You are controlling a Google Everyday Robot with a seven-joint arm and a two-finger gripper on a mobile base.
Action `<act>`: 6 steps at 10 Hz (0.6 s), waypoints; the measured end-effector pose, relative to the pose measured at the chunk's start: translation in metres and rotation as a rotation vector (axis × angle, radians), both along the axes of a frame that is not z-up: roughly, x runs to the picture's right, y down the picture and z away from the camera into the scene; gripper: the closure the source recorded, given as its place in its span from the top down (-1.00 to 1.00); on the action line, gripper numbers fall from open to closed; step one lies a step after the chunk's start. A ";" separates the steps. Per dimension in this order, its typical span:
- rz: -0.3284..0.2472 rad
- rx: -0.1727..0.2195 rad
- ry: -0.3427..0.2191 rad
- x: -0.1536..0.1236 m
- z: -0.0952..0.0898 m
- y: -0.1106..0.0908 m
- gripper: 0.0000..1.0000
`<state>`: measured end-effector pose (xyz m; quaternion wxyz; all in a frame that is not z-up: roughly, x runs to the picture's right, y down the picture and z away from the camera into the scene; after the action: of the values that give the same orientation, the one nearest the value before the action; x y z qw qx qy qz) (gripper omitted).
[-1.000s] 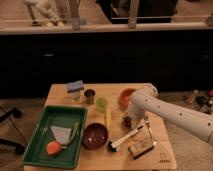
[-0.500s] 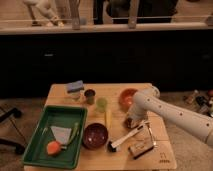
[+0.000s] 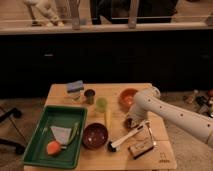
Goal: Place grapes in plastic cup
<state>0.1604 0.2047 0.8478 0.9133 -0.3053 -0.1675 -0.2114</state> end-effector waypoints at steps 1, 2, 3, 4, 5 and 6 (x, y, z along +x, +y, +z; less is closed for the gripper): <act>-0.004 0.014 -0.006 -0.001 -0.009 -0.004 -1.00; -0.007 0.031 -0.011 -0.002 -0.015 -0.008 -1.00; -0.011 0.045 -0.015 -0.004 -0.021 -0.011 -1.00; -0.014 0.066 -0.018 -0.006 -0.030 -0.018 -1.00; -0.017 0.078 -0.020 -0.008 -0.035 -0.021 -1.00; -0.020 0.093 -0.023 -0.010 -0.040 -0.024 -1.00</act>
<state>0.1505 0.1805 0.8075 0.9223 -0.2616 -0.1651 -0.2318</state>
